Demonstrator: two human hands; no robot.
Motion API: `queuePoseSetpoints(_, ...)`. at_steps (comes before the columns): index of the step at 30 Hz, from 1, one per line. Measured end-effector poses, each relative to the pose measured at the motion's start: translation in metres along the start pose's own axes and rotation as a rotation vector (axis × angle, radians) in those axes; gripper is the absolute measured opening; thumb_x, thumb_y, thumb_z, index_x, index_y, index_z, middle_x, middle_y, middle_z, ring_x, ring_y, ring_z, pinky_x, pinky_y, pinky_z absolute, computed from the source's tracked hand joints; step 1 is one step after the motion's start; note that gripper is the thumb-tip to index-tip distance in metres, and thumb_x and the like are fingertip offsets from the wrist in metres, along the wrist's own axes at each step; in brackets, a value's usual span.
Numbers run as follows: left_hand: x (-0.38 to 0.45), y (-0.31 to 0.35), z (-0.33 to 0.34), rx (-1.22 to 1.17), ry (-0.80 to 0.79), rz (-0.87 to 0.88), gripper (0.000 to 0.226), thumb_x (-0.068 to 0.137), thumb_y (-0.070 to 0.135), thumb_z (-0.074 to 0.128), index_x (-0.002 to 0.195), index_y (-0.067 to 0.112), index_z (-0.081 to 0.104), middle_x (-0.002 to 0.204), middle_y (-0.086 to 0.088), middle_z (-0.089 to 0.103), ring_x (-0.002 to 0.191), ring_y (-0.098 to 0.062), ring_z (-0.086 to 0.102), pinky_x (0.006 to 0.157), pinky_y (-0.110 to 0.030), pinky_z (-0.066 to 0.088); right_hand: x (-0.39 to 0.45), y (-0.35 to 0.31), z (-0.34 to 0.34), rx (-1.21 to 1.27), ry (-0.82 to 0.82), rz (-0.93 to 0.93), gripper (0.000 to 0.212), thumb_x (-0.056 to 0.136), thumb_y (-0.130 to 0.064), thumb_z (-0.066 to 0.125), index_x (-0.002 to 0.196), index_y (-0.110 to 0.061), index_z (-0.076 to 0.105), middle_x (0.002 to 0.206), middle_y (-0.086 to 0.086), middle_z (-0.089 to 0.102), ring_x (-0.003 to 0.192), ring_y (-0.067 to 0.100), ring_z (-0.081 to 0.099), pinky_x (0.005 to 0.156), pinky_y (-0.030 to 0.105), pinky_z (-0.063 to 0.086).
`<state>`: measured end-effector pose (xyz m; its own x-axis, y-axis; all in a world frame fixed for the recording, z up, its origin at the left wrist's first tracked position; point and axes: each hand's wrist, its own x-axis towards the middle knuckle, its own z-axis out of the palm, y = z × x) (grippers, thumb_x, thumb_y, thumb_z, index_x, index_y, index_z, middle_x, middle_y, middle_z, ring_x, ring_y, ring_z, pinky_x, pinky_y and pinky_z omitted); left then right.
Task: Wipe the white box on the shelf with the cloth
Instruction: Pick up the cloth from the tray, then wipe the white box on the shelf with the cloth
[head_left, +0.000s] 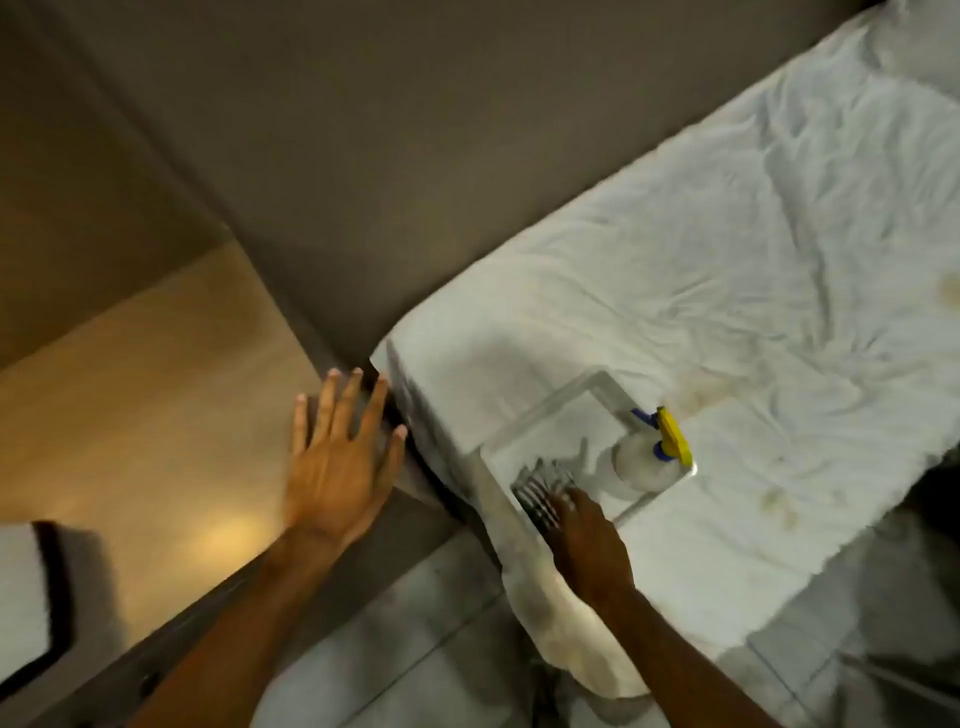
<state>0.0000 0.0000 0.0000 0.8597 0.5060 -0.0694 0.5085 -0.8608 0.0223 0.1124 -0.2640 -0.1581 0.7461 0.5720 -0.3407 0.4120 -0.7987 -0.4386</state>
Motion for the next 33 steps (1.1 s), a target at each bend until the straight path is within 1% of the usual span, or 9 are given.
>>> queuePoseSetpoints(4, 0.012, -0.003, 0.008, 0.017, 0.036, -0.03, 0.068, 0.105, 0.056, 0.024, 0.166, 0.026, 0.021, 0.175, -0.01, 0.02, 0.164, -0.029, 0.008, 0.132, -0.057, 0.013, 0.051, 0.023, 0.029, 0.073, -0.12, 0.03, 0.041, 0.097, -0.046, 0.05, 0.133, -0.028, 0.056, 0.143, 0.002, 0.053, 0.125, 0.024, 0.055, 0.102, 0.036, 0.05)
queuePoseSetpoints(11, 0.012, 0.0, 0.012, 0.046, 0.077, -0.024, 0.065, 0.105, 0.052, 0.034, 0.163, 0.023, 0.032, 0.172, -0.012, 0.028, 0.163, -0.031, 0.017, 0.129, -0.059, 0.02, 0.082, 0.042, 0.059, -0.086, -0.098, -0.012, 0.063, 0.076, -0.049, 0.073, 0.13, -0.028, 0.048, 0.131, 0.005, 0.052, 0.115, 0.025, 0.053, 0.085, 0.038, 0.056)
queuePoseSetpoints(18, 0.011, 0.0, 0.014, 0.056, 0.088, -0.021, 0.066, 0.105, 0.054, 0.03, 0.163, 0.023, 0.033, 0.171, -0.012, 0.03, 0.163, -0.03, 0.016, 0.13, -0.059, 0.019, 0.08, 0.032, 0.061, -0.088, 0.012, 0.046, 0.042, 0.092, -0.03, 0.062, 0.131, -0.018, 0.053, 0.129, 0.012, 0.062, 0.111, 0.031, 0.061, 0.085, 0.043, 0.057)
queuePoseSetpoints(20, 0.011, -0.001, 0.014, 0.051, 0.077, -0.03, 0.066, 0.105, 0.056, 0.028, 0.163, 0.024, 0.031, 0.172, -0.012, 0.029, 0.163, -0.029, 0.015, 0.13, -0.058, 0.018, 0.078, 0.029, 0.053, 0.112, 0.052, 0.125, 0.036, 0.093, -0.029, 0.062, 0.127, -0.02, 0.054, 0.121, 0.009, 0.066, 0.104, 0.028, 0.064, 0.083, 0.038, 0.056)
queuePoseSetpoints(23, 0.013, -0.001, 0.015, 0.039, 0.066, -0.04, 0.067, 0.105, 0.057, 0.026, 0.164, 0.025, 0.029, 0.172, -0.011, 0.027, 0.163, -0.029, 0.013, 0.131, -0.057, 0.017, 0.072, 0.022, 0.03, 0.635, 0.113, 0.369, 0.03, 0.091, -0.021, 0.065, 0.121, -0.021, 0.058, 0.11, 0.005, 0.07, 0.097, 0.024, 0.065, 0.083, 0.034, 0.052)
queuePoseSetpoints(26, 0.011, -0.002, 0.014, 0.035, 0.054, -0.035, 0.068, 0.105, 0.06, 0.023, 0.164, 0.026, 0.026, 0.173, -0.01, 0.025, 0.164, -0.028, 0.011, 0.131, -0.057, 0.016, 0.057, 0.017, 0.0, 1.255, 0.017, 0.596, 0.029, 0.092, -0.023, 0.057, 0.119, -0.021, 0.066, 0.116, 0.01, 0.073, 0.112, 0.032, 0.067, 0.104, 0.049, 0.05)
queuePoseSetpoints(28, 0.012, -0.003, 0.014, 0.032, 0.044, -0.026, 0.069, 0.105, 0.061, 0.021, 0.165, 0.026, 0.025, 0.174, -0.01, 0.024, 0.164, -0.028, 0.009, 0.132, -0.057, 0.014, 0.042, 0.011, -0.02, 1.676, -0.12, 0.661, 0.043, 0.092, -0.033, 0.055, 0.128, -0.013, 0.065, 0.127, 0.015, 0.07, 0.12, 0.033, 0.064, 0.113, 0.051, 0.042)
queuePoseSetpoints(31, 0.011, -0.002, 0.015, 0.039, 0.052, -0.045, 0.067, 0.106, 0.059, 0.025, 0.164, 0.025, 0.029, 0.173, -0.009, 0.026, 0.163, -0.03, 0.013, 0.13, -0.059, 0.019, 0.016, -0.024, -0.062, 1.931, -0.239, 0.67, 0.053, 0.096, -0.048, 0.05, 0.129, -0.009, 0.064, 0.126, 0.016, 0.07, 0.12, 0.033, 0.064, 0.109, 0.049, 0.045)
queuePoseSetpoints(33, 0.012, 0.003, 0.013, -0.007, 0.034, -0.077, 0.068, 0.105, 0.057, 0.031, 0.163, 0.021, 0.033, 0.172, -0.011, 0.03, 0.162, -0.032, 0.02, 0.128, -0.06, 0.024, -0.002, -0.052, -0.086, 1.864, -0.256, 0.591, 0.036, 0.099, -0.036, 0.052, 0.121, -0.013, 0.068, 0.119, 0.011, 0.075, 0.112, 0.028, 0.07, 0.098, 0.044, 0.056)
